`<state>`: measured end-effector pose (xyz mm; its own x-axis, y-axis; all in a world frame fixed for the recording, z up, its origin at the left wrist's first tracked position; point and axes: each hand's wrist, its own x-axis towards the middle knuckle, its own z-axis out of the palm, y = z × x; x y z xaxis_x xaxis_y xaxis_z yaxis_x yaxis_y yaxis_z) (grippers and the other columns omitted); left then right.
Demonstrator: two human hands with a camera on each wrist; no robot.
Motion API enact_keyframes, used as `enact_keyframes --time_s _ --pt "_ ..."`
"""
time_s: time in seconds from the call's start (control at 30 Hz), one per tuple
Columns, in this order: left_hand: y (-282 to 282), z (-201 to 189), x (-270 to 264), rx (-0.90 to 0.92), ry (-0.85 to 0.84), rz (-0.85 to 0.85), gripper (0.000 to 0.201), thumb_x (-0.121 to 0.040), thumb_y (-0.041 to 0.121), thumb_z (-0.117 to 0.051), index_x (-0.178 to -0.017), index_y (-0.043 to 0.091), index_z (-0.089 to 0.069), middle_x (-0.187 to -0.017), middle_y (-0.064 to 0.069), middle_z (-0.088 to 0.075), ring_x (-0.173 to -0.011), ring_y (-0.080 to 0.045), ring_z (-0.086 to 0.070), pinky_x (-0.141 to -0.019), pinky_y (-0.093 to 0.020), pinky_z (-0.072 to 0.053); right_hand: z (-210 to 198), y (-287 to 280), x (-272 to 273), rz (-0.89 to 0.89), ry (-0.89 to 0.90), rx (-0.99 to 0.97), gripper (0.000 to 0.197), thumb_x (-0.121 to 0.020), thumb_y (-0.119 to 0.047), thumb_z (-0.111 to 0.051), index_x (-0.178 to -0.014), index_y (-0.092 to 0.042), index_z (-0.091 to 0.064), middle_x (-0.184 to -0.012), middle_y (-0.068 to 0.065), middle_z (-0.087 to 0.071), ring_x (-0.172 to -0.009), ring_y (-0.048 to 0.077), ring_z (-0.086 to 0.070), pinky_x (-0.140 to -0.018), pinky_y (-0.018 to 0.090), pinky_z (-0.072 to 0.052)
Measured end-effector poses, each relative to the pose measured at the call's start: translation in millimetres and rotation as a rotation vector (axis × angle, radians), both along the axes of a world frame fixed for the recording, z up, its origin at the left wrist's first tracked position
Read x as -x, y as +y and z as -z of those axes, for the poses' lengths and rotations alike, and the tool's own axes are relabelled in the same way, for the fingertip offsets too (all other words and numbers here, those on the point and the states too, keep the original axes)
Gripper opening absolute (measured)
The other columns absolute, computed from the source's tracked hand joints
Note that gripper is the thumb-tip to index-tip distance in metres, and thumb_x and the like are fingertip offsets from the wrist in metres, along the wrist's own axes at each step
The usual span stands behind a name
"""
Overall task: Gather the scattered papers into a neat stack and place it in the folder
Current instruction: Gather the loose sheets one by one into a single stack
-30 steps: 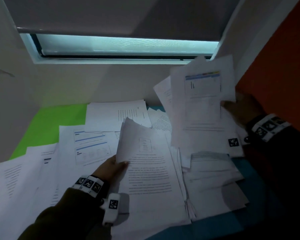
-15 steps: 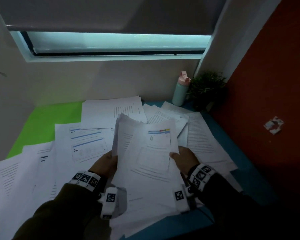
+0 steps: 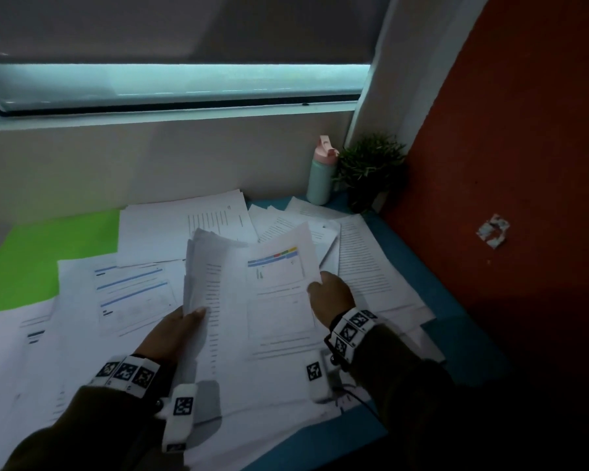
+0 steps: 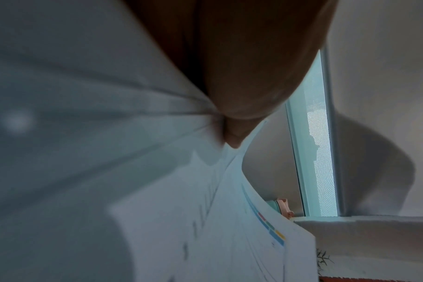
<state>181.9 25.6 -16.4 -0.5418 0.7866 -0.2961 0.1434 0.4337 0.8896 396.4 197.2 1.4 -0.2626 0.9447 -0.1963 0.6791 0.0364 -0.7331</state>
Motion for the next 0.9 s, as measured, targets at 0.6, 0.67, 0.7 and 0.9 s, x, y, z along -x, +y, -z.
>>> enact_keyframes --time_s 0.6,0.67,0.7,0.9 --pt "-2 1 -2 0.053 0.054 0.003 0.048 -0.07 0.054 -0.055 -0.098 0.019 -0.069 -0.083 -0.01 -0.075 -0.073 -0.025 -0.07 -0.064 -0.031 -0.054 6 94 3 0.319 0.153 0.167 0.045 -0.074 -0.031 -0.073 -0.103 -0.015 -0.043 -0.092 0.005 -0.051 -0.064 0.018 -0.048 -0.053 0.02 -0.04" --pt "-2 5 0 0.051 0.055 0.007 0.048 -0.07 0.056 -0.056 -0.098 0.02 -0.069 -0.081 -0.007 -0.075 -0.074 -0.026 -0.07 -0.069 -0.035 -0.054 2 99 8 0.286 0.177 0.192 0.036 -0.08 -0.026 -0.074 -0.1 -0.012 -0.047 -0.077 0.0 -0.051 -0.057 0.016 -0.044 -0.047 0.019 -0.035" --pt "-2 6 2 0.051 0.057 0.006 0.049 -0.069 0.058 -0.056 -0.097 0.02 -0.069 -0.081 -0.007 -0.075 -0.074 -0.025 -0.07 -0.069 -0.035 -0.054 3 100 12 0.25 0.162 0.173 0.028 -0.082 -0.025 -0.073 -0.096 -0.009 -0.055 -0.074 0.001 -0.054 -0.06 0.018 -0.05 -0.053 0.019 -0.04" --pt "-2 13 7 0.04 0.053 0.017 0.049 -0.07 0.06 -0.056 -0.1 0.024 -0.07 -0.083 -0.002 -0.075 -0.078 -0.023 -0.07 -0.076 -0.039 -0.056 4 104 17 0.118 -0.092 -0.027 0.016 -0.087 -0.013 -0.053 -0.089 0.0 -0.062 -0.093 0.013 -0.064 -0.088 0.028 -0.06 -0.076 0.027 -0.047"
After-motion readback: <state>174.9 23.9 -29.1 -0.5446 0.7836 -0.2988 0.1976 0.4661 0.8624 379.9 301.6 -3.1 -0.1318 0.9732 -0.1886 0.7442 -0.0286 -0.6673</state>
